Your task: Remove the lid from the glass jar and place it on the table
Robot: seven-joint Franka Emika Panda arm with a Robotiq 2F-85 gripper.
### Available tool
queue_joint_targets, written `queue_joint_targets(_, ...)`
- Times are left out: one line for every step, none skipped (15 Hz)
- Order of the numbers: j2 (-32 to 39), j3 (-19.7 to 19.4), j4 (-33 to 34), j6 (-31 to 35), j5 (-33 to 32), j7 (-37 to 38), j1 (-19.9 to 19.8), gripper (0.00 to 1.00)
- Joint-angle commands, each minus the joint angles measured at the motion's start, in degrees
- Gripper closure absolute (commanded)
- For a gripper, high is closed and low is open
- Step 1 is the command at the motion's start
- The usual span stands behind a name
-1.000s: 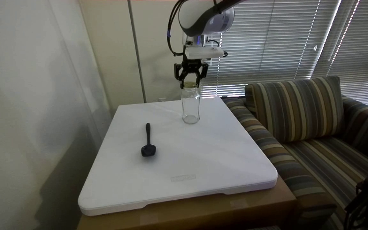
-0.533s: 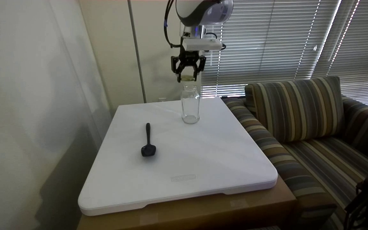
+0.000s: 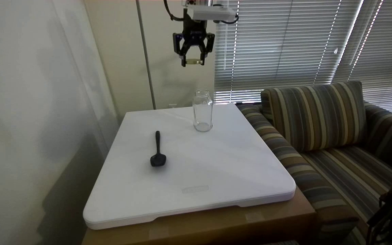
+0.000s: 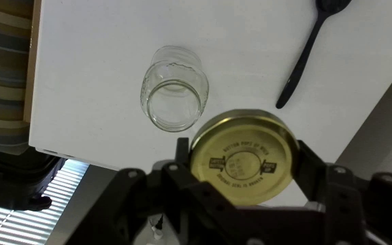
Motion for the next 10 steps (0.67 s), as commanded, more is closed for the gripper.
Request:
queue_joint_targets(-4.87, -0.49, -6.71, 1.32, -0.23, 2.25, 0.84, 0.52)
queue_joint_targets(-5.79, -0.42, -8.17, 1.71, -0.03, 3.18, 1.02, 0.52)
queue_joint_targets(-6.59, -0.28, -10.30, 2.28, 0.07, 3.82, 1.19, 0.52)
queue_joint_targets(-8.28, -0.16, -13.69, 3.24, 0.12, 4.39, 1.48, 0.52)
queue_joint_targets(-9.46, 0.14, -16.42, 3.67, 0.36, 4.41, 1.54, 0.52)
queue_joint_targets(-10.43, 0.48, -18.57, 3.75, 0.59, 4.03, 1.62, 0.52)
queue_joint_targets(-11.45, 0.70, -21.02, 4.25, 0.69, 3.75, 1.77, 0.52)
queue_joint_targets(-12.57, 0.77, -23.26, 4.68, 1.13, 3.53, 2.21, 0.52)
queue_joint_targets(-13.78, 0.71, -25.67, 5.63, 1.09, 3.81, 2.44, 0.52)
queue_joint_targets(-8.26, 0.28, -16.63, 2.57, 0.48, 3.79, 2.49, 0.52)
